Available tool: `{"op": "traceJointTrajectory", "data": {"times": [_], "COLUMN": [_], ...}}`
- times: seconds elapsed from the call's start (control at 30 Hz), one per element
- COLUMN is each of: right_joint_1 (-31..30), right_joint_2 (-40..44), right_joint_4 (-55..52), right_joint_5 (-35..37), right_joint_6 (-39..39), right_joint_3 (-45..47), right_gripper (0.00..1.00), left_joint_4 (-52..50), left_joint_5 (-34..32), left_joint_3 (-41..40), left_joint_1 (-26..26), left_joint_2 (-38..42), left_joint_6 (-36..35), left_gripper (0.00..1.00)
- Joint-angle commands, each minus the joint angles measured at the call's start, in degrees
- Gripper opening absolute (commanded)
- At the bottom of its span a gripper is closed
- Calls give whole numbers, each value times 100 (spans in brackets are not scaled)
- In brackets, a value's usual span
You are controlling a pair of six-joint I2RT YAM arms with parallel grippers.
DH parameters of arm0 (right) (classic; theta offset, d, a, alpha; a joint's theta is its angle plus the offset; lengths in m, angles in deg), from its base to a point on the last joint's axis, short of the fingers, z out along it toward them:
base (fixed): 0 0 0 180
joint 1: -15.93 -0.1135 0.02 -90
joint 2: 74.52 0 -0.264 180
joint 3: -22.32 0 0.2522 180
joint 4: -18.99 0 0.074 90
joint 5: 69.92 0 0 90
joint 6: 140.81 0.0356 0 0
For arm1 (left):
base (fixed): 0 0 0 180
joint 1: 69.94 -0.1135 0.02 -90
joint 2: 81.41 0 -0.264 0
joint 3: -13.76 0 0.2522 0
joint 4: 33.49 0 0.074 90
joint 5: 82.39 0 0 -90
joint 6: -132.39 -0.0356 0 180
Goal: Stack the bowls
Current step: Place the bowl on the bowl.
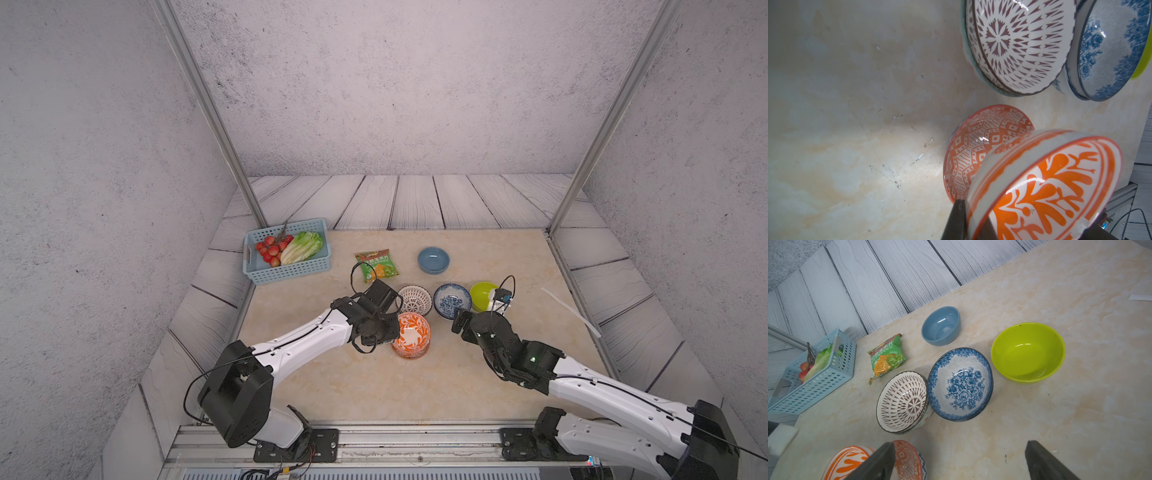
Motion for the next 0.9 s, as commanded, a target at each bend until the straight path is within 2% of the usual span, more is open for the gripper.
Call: {"op": "traceJointTrajectory", "data": {"times": [0.0, 0.87], "right_joint_1": [14, 20], "right_joint_2": [-33, -15], "right_joint_4": [11, 30], "right_joint_5": [43, 35], "right_joint_6": [-30, -41], "right_joint_3": [-50, -34], "right_gripper": [99, 99], "left_joint_4": [268, 341], "left_joint_5": [-97, -325], "left_joint_3": [-111, 144], "left_joint_1": [52, 202], "left_joint_2": [-32, -642], "left_joint_6": [87, 82], "left_gripper": [0, 0]}}
